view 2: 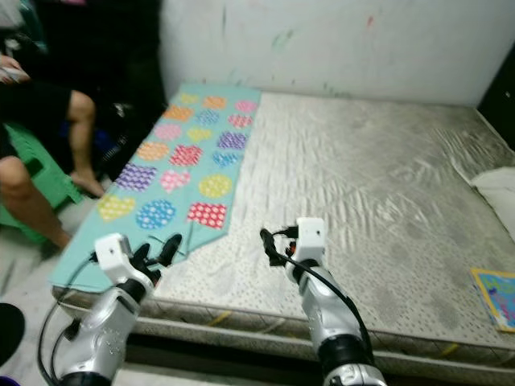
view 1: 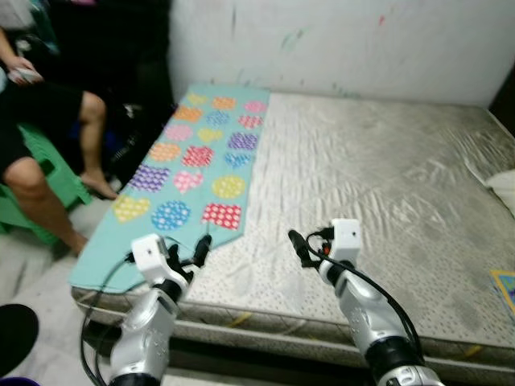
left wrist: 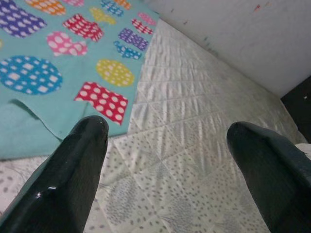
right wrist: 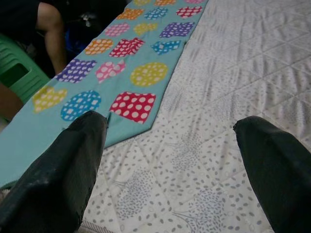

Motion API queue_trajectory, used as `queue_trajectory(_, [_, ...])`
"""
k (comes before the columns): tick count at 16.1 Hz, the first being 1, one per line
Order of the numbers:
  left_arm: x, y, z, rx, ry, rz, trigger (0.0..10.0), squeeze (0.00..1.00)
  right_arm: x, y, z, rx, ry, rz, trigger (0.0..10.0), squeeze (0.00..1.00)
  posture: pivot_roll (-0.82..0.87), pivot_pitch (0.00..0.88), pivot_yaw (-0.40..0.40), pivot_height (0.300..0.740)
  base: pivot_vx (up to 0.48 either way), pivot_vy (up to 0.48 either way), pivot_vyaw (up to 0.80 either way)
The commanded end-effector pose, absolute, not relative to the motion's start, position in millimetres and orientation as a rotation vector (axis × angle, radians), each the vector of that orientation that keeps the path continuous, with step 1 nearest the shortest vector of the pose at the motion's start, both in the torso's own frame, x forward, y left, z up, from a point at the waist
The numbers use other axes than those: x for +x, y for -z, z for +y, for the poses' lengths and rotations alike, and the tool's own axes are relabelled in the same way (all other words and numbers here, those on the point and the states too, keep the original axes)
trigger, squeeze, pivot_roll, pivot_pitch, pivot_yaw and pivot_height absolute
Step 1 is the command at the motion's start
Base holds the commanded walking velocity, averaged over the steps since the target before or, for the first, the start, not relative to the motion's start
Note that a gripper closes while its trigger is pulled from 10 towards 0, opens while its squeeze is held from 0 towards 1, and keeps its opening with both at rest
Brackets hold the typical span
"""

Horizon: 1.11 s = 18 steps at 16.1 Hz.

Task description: Clean up the room

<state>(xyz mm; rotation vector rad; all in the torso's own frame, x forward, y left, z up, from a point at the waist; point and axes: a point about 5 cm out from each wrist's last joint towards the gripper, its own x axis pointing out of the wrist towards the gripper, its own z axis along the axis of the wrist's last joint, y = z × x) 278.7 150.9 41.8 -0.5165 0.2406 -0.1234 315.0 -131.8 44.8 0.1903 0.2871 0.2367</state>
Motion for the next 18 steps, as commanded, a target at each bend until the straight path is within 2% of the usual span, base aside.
queue_trajectory(1, [279.8,-44.3,150.0,-0.516,0.134,0.231,10.0,0.00,317.9,-49.1,-134.4,0.183,-0.229,0.272,10.0,0.00,-0.10,0.000,0.024,0.740,0.000,0.000,0.00])
queue_trajectory(8, [279.4,-43.2,151.9,-0.526,0.122,0.239,10.0,0.00,317.0,-49.8,-133.4,0.185,-0.232,0.263,10.0,0.00,-0.09,0.000,0.029,0.740,0.000,0.000,0.00])
queue_trajectory(15, [280.5,-44.7,151.3,-0.527,0.133,0.230,10.0,0.00,317.9,-50.5,-133.0,0.186,-0.233,0.261,10.0,0.00,-0.09,0.000,0.029,0.740,0.000,0.000,-0.80])
queue_trajectory(18, [281.2,-44.3,152.0,-0.536,0.126,0.232,10.0,0.00,318.3,-50.7,-133.0,0.189,-0.232,0.260,10.0,0.00,-0.10,0.000,0.028,0.740,0.000,0.288,-0.39])
